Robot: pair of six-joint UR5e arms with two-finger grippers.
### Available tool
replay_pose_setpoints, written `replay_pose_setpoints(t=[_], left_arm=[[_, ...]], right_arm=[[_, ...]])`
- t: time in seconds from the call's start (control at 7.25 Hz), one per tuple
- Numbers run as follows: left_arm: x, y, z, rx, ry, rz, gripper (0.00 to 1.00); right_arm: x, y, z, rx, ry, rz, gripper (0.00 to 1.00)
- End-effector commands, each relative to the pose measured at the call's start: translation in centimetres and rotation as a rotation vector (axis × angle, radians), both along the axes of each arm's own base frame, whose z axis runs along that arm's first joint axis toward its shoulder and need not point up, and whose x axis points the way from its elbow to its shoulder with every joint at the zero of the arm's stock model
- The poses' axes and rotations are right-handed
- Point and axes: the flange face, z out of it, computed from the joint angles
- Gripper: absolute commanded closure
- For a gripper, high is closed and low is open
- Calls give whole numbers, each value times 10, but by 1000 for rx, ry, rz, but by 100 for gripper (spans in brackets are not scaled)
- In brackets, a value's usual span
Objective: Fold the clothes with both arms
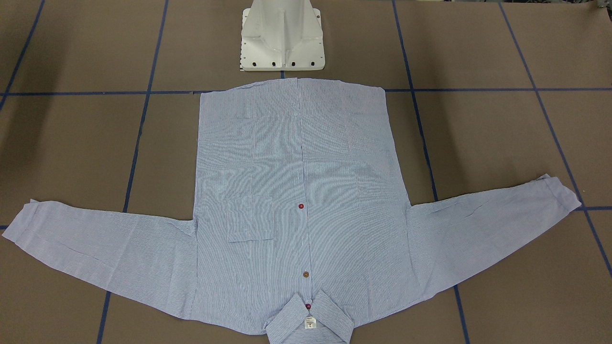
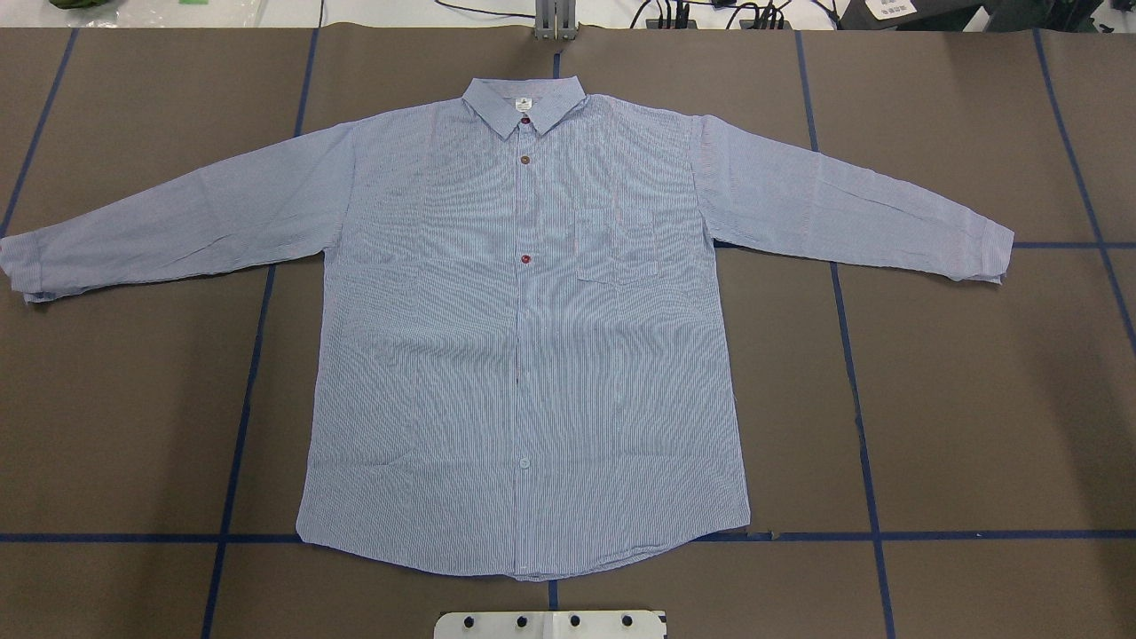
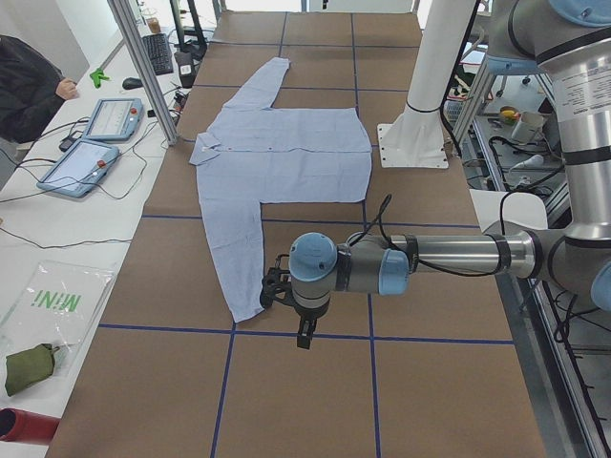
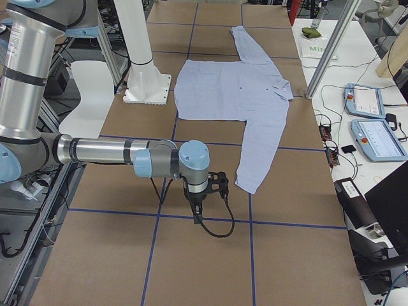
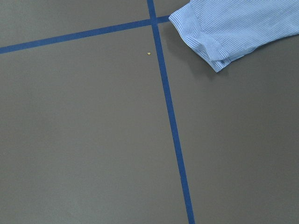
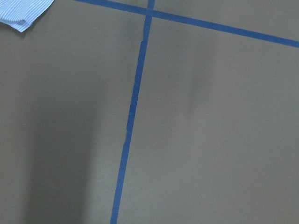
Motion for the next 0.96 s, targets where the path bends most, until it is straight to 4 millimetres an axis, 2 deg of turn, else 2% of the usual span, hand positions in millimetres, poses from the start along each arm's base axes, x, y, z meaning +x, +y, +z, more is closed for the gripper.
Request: replay_pose_setpoints(t=[0.0,0.28,0.41,0.55,0.69,0.83], left_arm=[[0,0,-6,16,-5,5,0],[-1,-2,-10,59,-3,3,0],[0,-4,-9,90,-5,5,0],[-2,-10,-15,164,-27,-1,0],[-2,-24,-41,307,-32,-7,0],[-5,-52,-69,497,-77,-24,0]], right_arm=[[-1,-2,-1,3,0,-2,0],[-2,-3,-11,30,-15,-5,0],[-8,-7,-27,58,-90,-16,0],[-9,-22,-45,102,-98,-19,0],[-10,-39,-78,188,-105,-12,0],[-9,-53,-83,262,-90,-12,0]])
